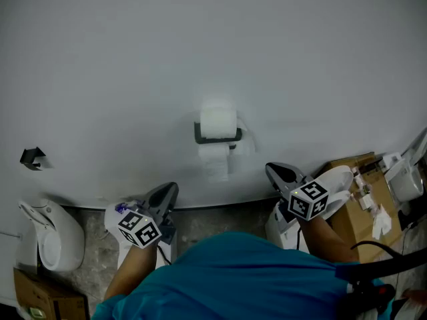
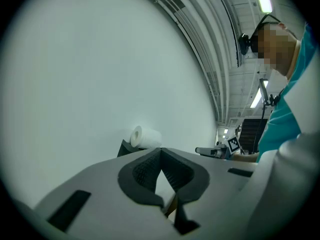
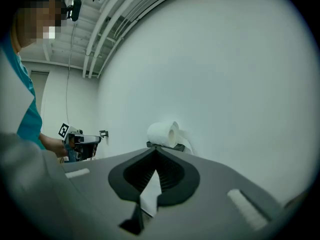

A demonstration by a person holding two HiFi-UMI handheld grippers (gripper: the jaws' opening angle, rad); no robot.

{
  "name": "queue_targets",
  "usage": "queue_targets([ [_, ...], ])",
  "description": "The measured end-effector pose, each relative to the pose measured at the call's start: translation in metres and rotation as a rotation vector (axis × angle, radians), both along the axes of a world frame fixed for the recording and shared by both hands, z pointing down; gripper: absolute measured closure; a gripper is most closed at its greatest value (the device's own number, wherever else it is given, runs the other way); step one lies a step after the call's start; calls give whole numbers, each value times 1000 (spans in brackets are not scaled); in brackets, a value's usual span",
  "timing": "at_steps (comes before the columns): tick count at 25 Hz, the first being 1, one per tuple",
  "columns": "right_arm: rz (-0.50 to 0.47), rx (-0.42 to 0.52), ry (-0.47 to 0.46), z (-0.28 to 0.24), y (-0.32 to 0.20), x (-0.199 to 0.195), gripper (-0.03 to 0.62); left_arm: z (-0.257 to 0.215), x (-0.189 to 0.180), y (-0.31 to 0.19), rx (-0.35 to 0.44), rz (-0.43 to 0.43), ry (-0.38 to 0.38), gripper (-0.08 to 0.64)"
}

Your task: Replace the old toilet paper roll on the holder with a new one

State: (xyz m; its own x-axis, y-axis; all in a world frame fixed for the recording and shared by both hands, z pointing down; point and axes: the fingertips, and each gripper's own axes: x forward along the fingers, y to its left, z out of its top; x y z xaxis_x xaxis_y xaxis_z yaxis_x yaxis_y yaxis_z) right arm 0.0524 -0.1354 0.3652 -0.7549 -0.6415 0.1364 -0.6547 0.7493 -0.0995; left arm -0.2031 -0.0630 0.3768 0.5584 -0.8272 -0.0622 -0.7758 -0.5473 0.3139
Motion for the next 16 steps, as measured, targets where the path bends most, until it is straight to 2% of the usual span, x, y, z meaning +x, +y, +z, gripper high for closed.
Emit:
queue_targets([
  [9,-9,1,0,3,1,-5,591,-4,-1,5,4,-6,-27,552],
  [16,-20,-1,-2,4,4,-10,591,0,-6,11,13,-10,-7,552],
])
